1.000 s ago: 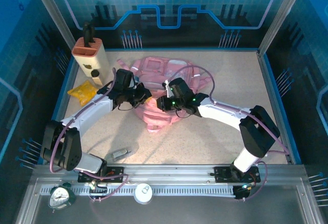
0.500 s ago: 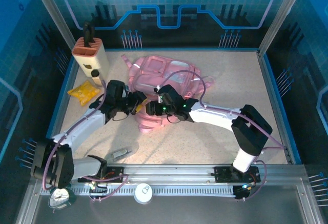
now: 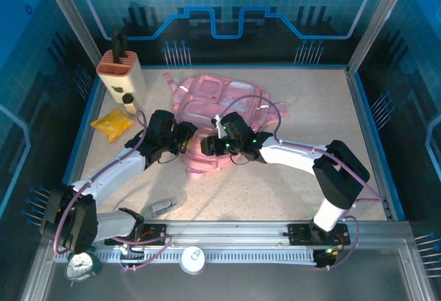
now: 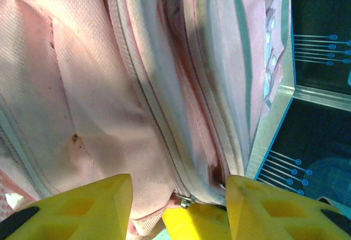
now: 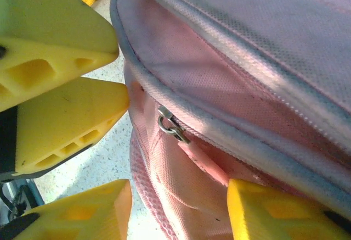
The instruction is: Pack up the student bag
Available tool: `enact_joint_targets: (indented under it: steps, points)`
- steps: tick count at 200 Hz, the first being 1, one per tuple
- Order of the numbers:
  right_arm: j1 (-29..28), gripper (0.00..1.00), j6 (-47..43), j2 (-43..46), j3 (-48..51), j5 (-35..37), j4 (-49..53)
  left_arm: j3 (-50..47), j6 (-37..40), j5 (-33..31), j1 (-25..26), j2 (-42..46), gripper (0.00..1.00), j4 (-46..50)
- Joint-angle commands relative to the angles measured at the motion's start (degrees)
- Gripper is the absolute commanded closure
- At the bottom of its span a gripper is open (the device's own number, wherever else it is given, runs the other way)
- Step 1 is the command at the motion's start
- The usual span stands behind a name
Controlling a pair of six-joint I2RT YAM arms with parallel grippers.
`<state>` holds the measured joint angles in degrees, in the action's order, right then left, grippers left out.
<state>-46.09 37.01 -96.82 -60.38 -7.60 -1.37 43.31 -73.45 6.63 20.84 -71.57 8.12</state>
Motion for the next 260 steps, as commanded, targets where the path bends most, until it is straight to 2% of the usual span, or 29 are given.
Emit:
enact_joint_targets:
  steps: [1,30,47,66,84,117,162,197,222,245,260]
  points:
    - [1.3,0.42,-1.9,-1.4,-1.7,4.1,-0.5,2.6,0.4,-2.4,-0.9,-1.8,0.54,1.2]
    - [1.3,0.40,-1.8,-2.0,-1.0,5.5,-2.9,5.3,1.6,-3.2,-1.2,-4.4,0.59,2.5]
    - [1.3,0.39,-2.3,-2.6,-1.6,5.4,-3.5,6.6,2.1,-3.7,-1.6,-5.7,0.69,3.2]
    - [1.3,0.34,-1.7,-2.9,-1.6,5.5,-4.1,7.3,2.5,-5.0,-1.9,-7.1,0.76,3.3]
    - [1.1,0.30,0.4,-2.3,0.1,7.1,-5.5,8.2,2.5,-3.6,-2.6,-9.0,0.78,2.8]
    - [1.0,0.27,3.6,-2.1,3.3,7.4,-12.5,10.1,3.3,-5.0,-2.6,-10.9,0.79,3.6]
    - [1.7,0.26,6.6,-4.0,2.8,5.8,-16.2,11.4,4.2,-4.7,-2.6,-11.9,0.98,4.1]
    - [1.7,0.35,4.5,-1.4,3.8,3.0,-20.6,10.6,4.2,-4.5,-2.6,-10.5,1.00,3.6]
    - [1.7,0.45,4.3,-0.2,4.7,1.2,-22.1,11.6,5.2,-5.0,-2.6,-10.0,1.00,5.4]
    - [1.6,0.55,4.2,-2.6,3.9,-0.7,-21.3,11.4,5.1,-4.9,-2.6,-9.7,1.00,5.0]
    - [1.7,0.55,4.0,-3.8,3.3,-0.6,-19.8,11.7,5.4,-4.9,-2.6,-9.7,1.00,5.6]
